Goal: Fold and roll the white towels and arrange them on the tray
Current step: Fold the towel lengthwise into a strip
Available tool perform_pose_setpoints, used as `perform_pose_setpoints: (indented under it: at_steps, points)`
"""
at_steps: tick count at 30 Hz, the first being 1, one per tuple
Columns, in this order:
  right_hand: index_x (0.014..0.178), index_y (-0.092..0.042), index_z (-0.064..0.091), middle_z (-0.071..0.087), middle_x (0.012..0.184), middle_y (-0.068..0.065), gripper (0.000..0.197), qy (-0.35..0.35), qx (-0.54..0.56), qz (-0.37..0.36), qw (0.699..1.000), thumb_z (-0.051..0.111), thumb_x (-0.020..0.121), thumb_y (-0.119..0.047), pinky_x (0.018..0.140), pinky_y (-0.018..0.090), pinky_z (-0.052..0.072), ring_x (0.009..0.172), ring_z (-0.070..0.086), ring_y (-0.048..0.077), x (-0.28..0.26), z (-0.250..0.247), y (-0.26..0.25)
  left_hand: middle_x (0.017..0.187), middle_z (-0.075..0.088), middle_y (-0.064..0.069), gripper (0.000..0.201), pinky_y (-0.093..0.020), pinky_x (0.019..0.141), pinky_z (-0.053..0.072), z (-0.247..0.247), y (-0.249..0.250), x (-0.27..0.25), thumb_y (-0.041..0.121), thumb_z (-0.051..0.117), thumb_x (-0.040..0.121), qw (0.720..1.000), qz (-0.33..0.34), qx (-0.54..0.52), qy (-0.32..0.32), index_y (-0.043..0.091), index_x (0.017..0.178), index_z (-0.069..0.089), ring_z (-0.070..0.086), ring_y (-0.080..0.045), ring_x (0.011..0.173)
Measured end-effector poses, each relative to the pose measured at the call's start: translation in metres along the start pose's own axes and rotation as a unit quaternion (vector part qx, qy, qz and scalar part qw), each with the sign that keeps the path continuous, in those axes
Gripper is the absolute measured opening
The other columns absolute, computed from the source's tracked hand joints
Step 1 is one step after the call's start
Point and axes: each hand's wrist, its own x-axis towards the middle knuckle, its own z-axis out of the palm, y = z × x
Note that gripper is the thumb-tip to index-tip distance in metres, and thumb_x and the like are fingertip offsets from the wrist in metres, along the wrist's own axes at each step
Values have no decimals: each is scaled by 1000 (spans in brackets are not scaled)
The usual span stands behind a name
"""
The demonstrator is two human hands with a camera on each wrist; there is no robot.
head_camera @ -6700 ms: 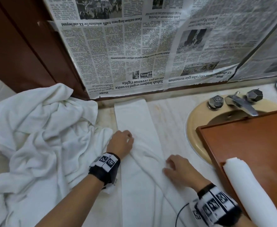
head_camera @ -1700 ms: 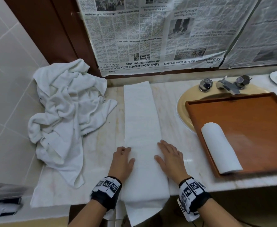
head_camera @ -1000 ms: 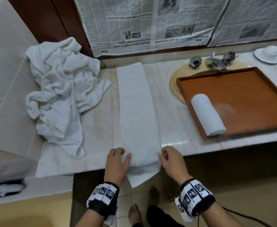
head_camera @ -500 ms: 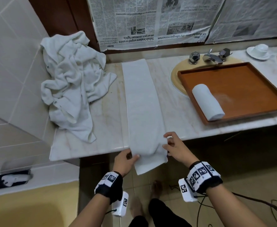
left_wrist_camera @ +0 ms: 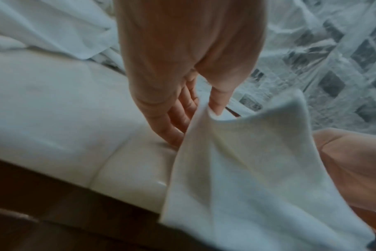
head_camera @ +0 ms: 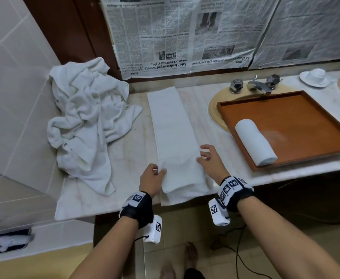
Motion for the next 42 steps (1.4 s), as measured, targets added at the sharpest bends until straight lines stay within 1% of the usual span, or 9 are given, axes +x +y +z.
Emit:
perform_pose_setpoints:
  at_steps: [4,7,10,12,16,23,29,37,42]
  points:
    - [137,-25,43,55,129,-4,53,-14,-114,-19,993,68,91,-18,92,32,50,108,60,17,2,-6,-3,99,67,-2,26,-46,94,52,6,-9,17,33,63,93,999,-33,-20,30,18,113,55,65,-26,97]
    - [131,-26,52,49,123,-8,48,-2,-177,-56,983,69,88,-17,83,22,44,102,56,13,-20,-18,5,95,63,0,21,-44,95,51,15,-10,17,29,61,96,997,-39,-33,60,19,112,51,63,-28,99]
    - [123,-32,58,46,120,-11,41,-113,-245,-67,961,69,86,-20,82,13,43,102,54,6,-38,-28,24,96,63,1,20,-42,95,51,22,-5,20,27,60,97,994,-46,-50,86,20,112,51,63,-27,99]
    - [127,-28,58,45,119,-11,42,-166,-292,-80,939,69,87,-23,90,16,44,102,53,6,-42,-32,36,96,63,3,20,-43,95,51,26,-4,24,28,60,96,993,-52,-53,94,20,113,52,63,-25,99]
    - [117,-24,62,50,113,-11,32,-138,-254,-104,952,71,87,-19,80,8,42,98,55,4,-38,-35,42,94,65,3,18,-38,92,50,33,-2,30,28,59,96,991,-55,-55,111,19,111,54,63,-25,97]
    - [82,-23,60,61,81,-5,18,-47,-148,-104,982,77,85,-24,67,17,46,71,55,9,-36,-37,42,97,68,2,21,-33,84,49,33,2,32,30,59,96,989,-50,-57,130,20,114,55,64,-21,93]
    - [83,-24,46,51,67,-4,23,-29,-213,-124,969,65,95,-28,59,21,39,59,44,7,-32,-31,47,103,69,2,22,-36,93,50,32,-1,28,30,62,93,990,-44,-56,124,22,113,56,65,-19,99]
    - [98,-23,52,58,89,3,27,-82,-117,-47,989,76,86,-23,71,19,49,76,54,7,-46,-38,42,107,67,-1,24,-33,88,50,29,-4,23,26,63,94,990,-36,-59,126,22,115,54,64,-21,99]
    - [94,-24,55,60,91,1,23,-98,-168,-52,979,76,85,-19,74,20,51,82,60,18,-54,-37,46,107,65,-3,25,-29,82,48,27,-3,21,21,64,94,989,-36,-64,129,18,116,53,64,-20,93]
